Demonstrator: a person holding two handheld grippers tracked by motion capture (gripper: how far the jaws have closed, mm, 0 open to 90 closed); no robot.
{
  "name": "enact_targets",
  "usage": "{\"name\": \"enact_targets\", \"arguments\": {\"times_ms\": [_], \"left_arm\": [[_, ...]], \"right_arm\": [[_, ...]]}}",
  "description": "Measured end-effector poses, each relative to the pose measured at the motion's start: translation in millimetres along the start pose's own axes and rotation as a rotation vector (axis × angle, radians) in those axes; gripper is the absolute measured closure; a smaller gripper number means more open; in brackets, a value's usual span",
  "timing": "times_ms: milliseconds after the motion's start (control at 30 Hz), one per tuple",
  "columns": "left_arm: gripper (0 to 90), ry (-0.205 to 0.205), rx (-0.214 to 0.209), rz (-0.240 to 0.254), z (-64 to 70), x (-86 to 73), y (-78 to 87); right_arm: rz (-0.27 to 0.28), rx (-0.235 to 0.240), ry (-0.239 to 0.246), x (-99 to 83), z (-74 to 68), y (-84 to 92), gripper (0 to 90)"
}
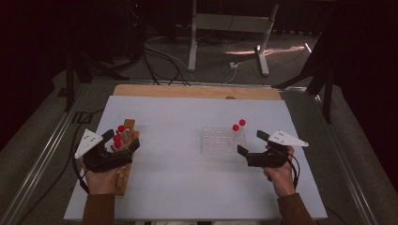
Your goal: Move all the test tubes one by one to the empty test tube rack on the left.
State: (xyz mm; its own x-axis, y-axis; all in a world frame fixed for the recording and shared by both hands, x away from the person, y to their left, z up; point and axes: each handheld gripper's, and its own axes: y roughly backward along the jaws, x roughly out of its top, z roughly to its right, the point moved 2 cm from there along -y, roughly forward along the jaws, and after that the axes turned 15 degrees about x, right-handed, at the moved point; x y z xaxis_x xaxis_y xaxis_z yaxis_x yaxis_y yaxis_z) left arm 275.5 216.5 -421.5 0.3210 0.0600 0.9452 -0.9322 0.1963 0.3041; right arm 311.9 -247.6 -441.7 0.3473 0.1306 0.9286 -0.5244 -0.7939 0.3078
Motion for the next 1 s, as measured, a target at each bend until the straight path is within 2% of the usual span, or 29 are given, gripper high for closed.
{"name": "enact_targets", "arguments": {"times_ms": [67, 133, 200, 267, 433, 600, 700, 800, 900, 1000], "left_arm": [[3.6, 0.0, -0.023, 0.013, 2.3, -0.9, 0.0], [4.8, -0.003, -0.016, 0.025, 5.0, -1.7, 0.0], [4.6, -0.004, -0.024, 0.02, 7.8, -2.2, -1.2], [0.7, -0.008, -0.014, 0.014, 11.0, -2.6, -2.7], [0.6, -0.018, -0.039, -0.006, 19.7, -4.4, -6.8], [0.6, -0.026, -0.046, -0.013, 24.7, -5.8, -9.1], [0.6, -0.025, -0.048, -0.016, 25.7, -6.1, -9.4], [0.6, -0.024, -0.048, -0.02, 25.6, -6.7, -10.0], [0.6, -0.018, -0.047, -0.024, 25.3, -7.6, -10.8], [0.6, -0.016, -0.048, -0.028, 24.6, -8.2, -11.3]], "right_arm": [[0.004, -0.012, -0.005, 2.6, 4.2, 1.6, 0.0], [0.004, -0.028, -0.008, 4.4, 9.2, 2.2, 0.0], [-0.002, -0.051, -0.011, 5.6, 15.3, 2.3, 0.0], [-0.003, -0.065, -0.019, 6.9, 21.6, 2.6, 0.0], [0.005, -0.126, -0.053, 7.9, 37.5, 1.1, 2.8], [-0.032, -0.166, -0.066, 2.5, 47.1, -8.1, 5.7], [-0.058, -0.188, -0.052, 0.3, 49.6, -15.8, 9.2], [-0.081, -0.206, -0.037, -1.9, 51.3, -23.4, 18.3], [-0.094, -0.197, -0.006, -4.6, 52.0, -29.0, 43.4], [-0.102, -0.188, 0.016, -6.0, 52.3, -35.1, 55.8]]}}
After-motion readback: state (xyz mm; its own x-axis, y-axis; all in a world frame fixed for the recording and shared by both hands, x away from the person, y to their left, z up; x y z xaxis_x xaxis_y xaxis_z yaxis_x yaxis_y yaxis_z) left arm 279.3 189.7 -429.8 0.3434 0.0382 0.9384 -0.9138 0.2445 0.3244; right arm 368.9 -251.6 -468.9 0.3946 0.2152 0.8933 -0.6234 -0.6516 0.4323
